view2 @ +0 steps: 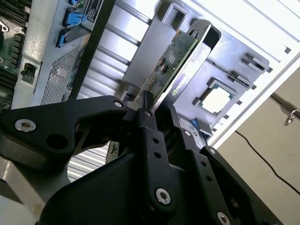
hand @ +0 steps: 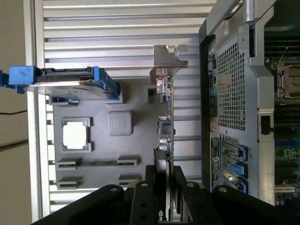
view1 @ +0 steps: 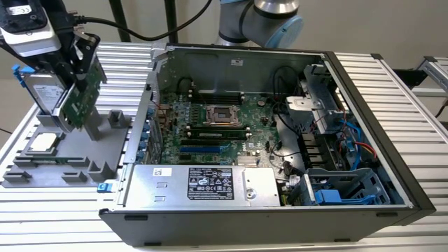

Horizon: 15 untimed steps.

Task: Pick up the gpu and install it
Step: 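Pick up the gpu and move the gpu toward the slot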

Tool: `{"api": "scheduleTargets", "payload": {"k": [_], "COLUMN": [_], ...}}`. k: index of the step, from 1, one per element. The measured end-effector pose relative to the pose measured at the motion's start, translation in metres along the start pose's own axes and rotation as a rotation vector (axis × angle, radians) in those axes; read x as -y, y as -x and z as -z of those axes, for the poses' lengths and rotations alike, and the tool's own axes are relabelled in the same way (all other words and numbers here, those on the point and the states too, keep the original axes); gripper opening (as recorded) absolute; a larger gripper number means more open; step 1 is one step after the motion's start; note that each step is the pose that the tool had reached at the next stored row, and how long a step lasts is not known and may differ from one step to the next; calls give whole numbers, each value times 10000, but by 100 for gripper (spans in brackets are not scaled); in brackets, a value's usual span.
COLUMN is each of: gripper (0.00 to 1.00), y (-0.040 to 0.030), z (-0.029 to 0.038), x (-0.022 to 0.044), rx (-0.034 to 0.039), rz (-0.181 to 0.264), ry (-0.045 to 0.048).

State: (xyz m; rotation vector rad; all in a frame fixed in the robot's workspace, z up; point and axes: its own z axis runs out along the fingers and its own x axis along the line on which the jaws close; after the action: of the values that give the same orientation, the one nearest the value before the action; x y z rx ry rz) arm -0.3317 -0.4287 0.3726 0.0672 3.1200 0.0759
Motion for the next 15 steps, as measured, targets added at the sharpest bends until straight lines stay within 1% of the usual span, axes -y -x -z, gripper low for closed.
{"api": "scheduleTargets", "payload": {"k": [7,15], "gripper": [0,0], "y": [1,1], "z": [38,65], "x": [-2,-3], "rx": [0,0], "rz": [0,0], "ry": [0,0]}}
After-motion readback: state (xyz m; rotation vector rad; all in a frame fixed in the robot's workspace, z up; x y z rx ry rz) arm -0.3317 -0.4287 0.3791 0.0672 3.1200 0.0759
